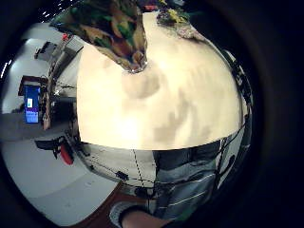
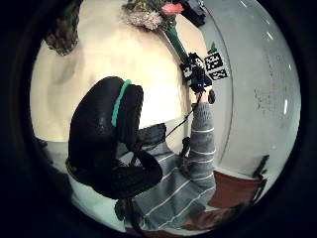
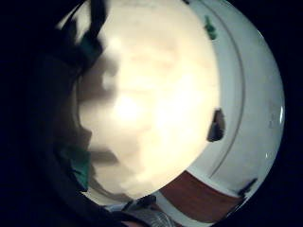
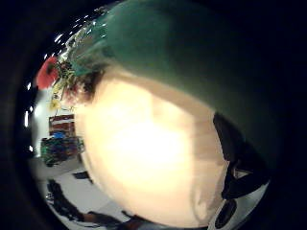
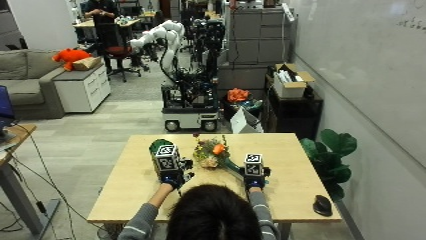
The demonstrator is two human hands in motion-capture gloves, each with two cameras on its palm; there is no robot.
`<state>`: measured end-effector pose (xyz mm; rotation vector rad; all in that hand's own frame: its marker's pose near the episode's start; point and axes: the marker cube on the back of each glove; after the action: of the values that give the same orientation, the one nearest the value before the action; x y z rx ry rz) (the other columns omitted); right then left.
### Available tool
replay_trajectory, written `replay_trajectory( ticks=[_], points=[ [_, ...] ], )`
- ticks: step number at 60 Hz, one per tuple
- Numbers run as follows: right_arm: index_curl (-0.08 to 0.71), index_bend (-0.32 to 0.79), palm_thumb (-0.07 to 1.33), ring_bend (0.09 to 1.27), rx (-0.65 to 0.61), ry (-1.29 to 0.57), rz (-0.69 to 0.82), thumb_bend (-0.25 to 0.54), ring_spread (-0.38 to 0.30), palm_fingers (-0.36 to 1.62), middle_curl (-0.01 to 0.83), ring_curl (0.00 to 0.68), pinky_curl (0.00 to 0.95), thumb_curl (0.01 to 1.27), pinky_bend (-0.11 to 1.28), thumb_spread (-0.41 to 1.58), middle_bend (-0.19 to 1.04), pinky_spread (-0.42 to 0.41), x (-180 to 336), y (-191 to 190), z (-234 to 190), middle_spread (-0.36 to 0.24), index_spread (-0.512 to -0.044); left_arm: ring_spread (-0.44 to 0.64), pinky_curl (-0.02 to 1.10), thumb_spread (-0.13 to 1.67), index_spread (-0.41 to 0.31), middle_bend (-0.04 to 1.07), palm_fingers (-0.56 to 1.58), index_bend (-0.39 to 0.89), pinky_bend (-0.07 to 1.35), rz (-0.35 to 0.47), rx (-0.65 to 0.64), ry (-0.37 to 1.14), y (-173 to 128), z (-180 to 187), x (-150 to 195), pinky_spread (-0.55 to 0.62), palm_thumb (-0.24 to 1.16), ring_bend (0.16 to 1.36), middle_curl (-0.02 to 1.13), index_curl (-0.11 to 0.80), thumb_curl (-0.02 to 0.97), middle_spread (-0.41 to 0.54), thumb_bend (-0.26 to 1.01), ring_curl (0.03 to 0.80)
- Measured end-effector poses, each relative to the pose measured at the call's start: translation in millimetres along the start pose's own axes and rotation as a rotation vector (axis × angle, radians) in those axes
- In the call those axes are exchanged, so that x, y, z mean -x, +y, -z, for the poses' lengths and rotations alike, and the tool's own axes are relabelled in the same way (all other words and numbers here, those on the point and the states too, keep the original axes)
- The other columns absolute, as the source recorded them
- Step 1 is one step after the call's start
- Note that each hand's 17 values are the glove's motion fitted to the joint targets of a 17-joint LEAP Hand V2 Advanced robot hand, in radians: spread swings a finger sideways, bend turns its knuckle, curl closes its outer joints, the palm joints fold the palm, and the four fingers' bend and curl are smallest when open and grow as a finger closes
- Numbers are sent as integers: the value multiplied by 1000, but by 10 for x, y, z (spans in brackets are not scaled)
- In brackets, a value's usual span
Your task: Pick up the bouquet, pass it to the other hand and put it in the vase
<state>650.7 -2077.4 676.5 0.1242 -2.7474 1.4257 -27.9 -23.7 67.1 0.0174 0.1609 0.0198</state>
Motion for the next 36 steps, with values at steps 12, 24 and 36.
replay_trajectory(
  ticks=[12,24,36],
  points=[
    [344,122,827,785,-144,-49,84,180,-210,1439,486,454,399,324,642,1245,500,-239,118,-48,204,-193,-245,294,351,1216,24,190,103,128,512,1,-24,3,23,67,1,273,293,627,360,237,293,260,-16,275],
    [460,391,820,936,-218,-127,52,84,-196,1501,600,548,472,313,707,1142,764,-240,185,-66,252,-181,-242,293,352,1217,21,191,109,131,507,23,2,-11,-26,21,80,272,293,619,358,240,294,260,-16,276],
    [569,601,905,997,-258,-148,-50,52,-185,1443,647,578,517,355,757,1083,867,-222,7,-95,314,-158,-219,294,352,1219,20,185,119,142,497,41,9,-9,-92,16,154,272,287,607,351,251,291,259,-17,275]
  ],
)
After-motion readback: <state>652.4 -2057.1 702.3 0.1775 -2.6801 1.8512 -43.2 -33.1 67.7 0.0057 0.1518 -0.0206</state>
